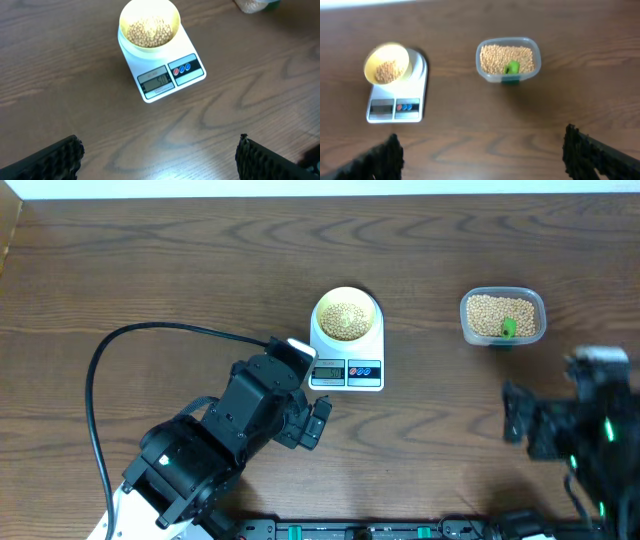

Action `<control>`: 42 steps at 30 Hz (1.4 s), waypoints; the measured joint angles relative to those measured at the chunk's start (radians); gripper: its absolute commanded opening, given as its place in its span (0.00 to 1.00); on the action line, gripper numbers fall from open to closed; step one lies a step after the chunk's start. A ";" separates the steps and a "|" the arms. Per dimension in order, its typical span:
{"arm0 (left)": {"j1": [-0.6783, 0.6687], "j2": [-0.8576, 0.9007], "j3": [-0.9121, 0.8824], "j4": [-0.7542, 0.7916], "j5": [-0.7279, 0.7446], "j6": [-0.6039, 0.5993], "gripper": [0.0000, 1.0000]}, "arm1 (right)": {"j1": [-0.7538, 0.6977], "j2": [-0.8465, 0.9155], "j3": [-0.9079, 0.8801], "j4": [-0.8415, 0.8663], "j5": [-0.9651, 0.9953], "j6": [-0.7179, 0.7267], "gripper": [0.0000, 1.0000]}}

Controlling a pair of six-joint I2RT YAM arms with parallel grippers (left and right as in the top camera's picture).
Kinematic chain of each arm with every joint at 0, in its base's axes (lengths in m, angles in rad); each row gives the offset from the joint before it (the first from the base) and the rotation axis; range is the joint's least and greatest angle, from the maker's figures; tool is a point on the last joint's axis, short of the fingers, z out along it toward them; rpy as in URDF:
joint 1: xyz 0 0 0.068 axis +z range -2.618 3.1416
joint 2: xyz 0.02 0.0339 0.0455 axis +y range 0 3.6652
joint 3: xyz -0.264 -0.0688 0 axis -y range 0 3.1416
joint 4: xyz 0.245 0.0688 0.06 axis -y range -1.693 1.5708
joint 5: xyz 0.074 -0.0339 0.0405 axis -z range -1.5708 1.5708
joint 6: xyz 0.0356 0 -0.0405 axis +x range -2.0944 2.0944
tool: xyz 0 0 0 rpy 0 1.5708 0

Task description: Scoop item into bowl and weigh 50g on scale

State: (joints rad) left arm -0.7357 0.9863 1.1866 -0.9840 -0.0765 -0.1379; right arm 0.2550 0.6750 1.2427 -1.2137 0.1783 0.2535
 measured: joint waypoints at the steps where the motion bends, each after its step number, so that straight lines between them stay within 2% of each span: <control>1: 0.000 0.000 0.000 0.000 0.000 0.000 0.99 | 0.010 -0.033 -0.029 0.017 0.019 0.015 0.99; 7: 0.000 0.000 0.001 0.000 0.000 0.000 0.99 | 0.049 -0.280 -0.398 0.376 0.231 0.082 0.99; 9: 0.000 0.000 0.001 0.000 0.000 0.000 0.99 | 0.052 -0.365 -0.558 0.538 0.304 0.076 0.99; 11: 0.000 0.000 0.002 0.000 0.000 0.000 0.99 | 0.052 -0.406 -0.644 0.624 0.329 0.045 0.99; 15: 0.000 0.000 0.002 0.000 0.000 0.000 0.99 | 0.052 -0.477 -0.826 0.797 0.296 -0.161 0.99; 18: 0.000 0.000 0.002 0.000 0.000 0.000 0.99 | 0.052 -0.488 -0.911 0.898 0.261 -0.264 0.99; 23: 0.000 0.000 0.002 0.000 0.000 0.000 0.99 | 0.026 -0.491 -1.026 1.059 0.233 -0.327 0.99; 31: 0.000 0.000 0.002 0.000 0.000 0.000 0.99 | -0.062 -0.492 -1.183 1.168 0.217 -0.288 0.99; 42: 0.000 0.000 0.002 0.000 0.000 0.000 1.00 | -0.194 -0.492 -1.233 1.225 0.192 -0.264 0.99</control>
State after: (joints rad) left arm -0.7357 0.9863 1.1881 -0.9840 -0.0765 -0.1379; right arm 0.0608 0.1825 0.0101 0.0113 0.3698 -0.0105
